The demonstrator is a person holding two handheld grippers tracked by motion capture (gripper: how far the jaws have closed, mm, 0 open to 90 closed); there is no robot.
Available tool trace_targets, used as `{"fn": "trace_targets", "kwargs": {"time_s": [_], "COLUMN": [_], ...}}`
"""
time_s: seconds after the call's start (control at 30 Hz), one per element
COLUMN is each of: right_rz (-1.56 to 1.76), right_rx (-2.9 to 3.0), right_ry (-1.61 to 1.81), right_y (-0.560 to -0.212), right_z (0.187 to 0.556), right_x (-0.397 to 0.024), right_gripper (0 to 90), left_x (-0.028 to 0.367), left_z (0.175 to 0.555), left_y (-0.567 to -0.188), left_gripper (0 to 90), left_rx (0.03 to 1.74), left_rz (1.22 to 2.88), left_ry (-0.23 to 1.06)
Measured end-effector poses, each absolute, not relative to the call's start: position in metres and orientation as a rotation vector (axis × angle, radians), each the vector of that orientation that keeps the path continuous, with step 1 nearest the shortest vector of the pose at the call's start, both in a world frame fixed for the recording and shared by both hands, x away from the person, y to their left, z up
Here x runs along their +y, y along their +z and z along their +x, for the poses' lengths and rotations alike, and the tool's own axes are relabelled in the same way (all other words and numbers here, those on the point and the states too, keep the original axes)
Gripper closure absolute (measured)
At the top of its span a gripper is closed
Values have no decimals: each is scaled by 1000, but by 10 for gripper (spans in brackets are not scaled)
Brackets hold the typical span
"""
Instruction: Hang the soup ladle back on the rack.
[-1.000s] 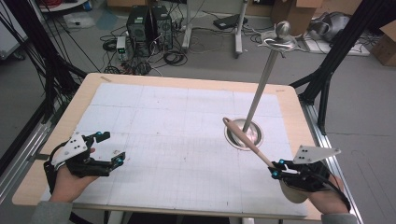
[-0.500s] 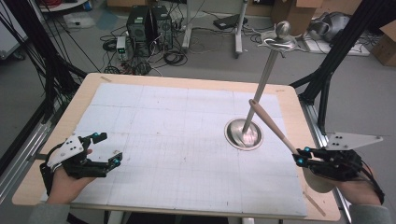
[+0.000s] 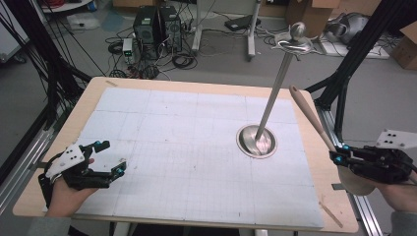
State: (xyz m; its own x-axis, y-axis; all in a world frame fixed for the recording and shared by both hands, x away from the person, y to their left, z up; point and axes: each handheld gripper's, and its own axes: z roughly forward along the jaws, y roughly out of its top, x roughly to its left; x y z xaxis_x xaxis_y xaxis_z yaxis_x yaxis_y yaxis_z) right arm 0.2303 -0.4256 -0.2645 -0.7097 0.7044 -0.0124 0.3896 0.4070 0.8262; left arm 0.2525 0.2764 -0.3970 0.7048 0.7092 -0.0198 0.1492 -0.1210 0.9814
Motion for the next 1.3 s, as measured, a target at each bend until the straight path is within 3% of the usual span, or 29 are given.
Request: {"fn": "trace_targets", "kwargs": {"time_s": [0.8,1.3], "right_rz": [955,992], "right_rx": [2117,2093], "right_ry": [1355,1400], "right_y": [-225,-228], "right_z": [231,240], "right_x": [-447,-448], "right_gripper": [770,770], "left_x": [279,280], "left_z": [252,251], "left_y": [-398,-399], "left_gripper": [64,64], "left_rx": [706,711], "left_rz": [1653,1654], "left_ry": [546,554]}}
